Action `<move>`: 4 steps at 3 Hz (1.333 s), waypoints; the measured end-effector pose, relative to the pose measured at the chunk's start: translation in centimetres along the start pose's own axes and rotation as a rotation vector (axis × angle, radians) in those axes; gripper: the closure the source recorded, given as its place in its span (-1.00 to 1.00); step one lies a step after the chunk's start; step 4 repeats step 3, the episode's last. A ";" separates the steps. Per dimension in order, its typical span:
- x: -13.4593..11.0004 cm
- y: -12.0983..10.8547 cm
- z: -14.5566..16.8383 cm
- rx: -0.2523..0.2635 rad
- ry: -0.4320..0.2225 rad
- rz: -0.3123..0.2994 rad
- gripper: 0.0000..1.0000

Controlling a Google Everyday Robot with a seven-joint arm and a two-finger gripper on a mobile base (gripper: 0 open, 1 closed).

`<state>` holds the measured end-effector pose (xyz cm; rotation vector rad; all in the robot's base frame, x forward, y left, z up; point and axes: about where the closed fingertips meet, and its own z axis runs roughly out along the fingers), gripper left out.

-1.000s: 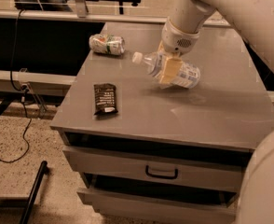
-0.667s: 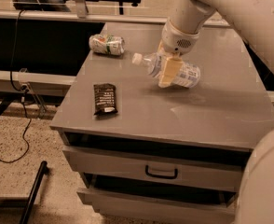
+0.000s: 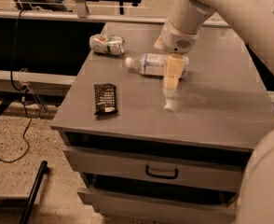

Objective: Knock blue plastic bottle over

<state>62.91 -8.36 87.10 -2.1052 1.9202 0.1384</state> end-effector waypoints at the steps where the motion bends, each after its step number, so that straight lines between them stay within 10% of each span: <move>1: 2.4 0.6 -2.3 0.073 -0.084 0.057 -1.00; 2: 6.3 1.6 -6.4 0.163 -0.127 0.099 -1.00; 4: 6.7 1.7 -6.5 0.165 -0.129 0.105 -1.00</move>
Offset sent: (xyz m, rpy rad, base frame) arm -0.0325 -0.1538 0.0859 0.2213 -0.2233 -0.1942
